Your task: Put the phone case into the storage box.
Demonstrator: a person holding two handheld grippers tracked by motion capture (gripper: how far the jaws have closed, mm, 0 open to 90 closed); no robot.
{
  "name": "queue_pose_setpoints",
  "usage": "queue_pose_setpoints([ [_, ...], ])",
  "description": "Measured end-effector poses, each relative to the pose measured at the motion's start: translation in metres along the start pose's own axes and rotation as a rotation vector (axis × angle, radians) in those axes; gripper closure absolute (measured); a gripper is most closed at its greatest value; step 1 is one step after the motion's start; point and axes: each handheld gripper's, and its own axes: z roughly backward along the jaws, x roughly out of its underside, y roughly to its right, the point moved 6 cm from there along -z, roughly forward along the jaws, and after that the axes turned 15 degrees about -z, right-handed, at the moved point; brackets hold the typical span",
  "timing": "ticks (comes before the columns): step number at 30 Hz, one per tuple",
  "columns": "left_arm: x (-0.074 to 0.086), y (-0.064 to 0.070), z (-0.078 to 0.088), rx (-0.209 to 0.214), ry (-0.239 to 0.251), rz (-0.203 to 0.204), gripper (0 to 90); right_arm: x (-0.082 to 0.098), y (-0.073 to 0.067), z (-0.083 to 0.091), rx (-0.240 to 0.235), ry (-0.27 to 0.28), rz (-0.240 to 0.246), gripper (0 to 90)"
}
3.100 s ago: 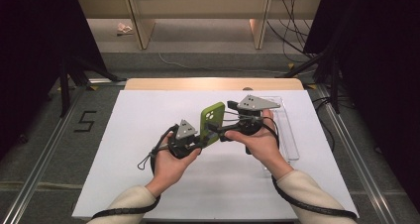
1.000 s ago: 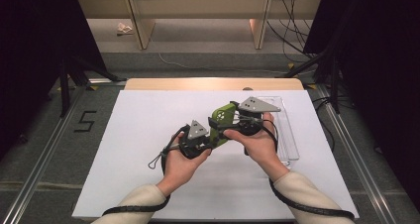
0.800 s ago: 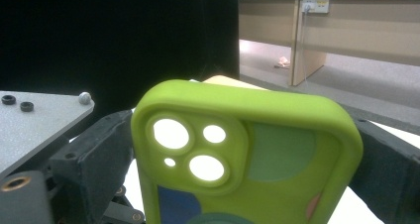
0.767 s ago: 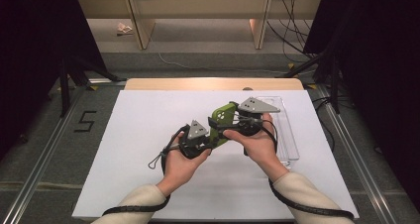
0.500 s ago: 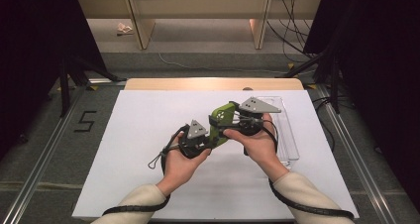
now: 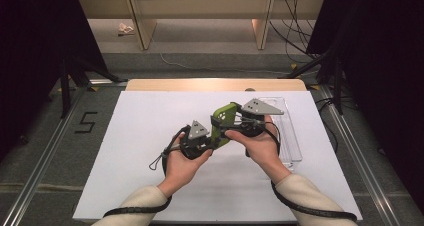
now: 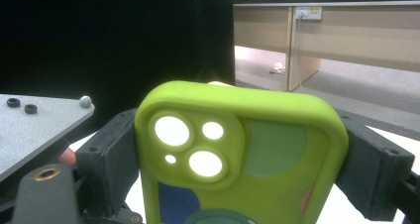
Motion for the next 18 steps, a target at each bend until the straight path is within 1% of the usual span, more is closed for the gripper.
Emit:
queue_pose_setpoints([
  [18, 0.0001, 0.0005, -0.0006, 0.008, 0.001, -0.005, 76.9, 0.0001, -0.0003, 0.001, 0.0, -0.005, 0.001, 16.6],
])
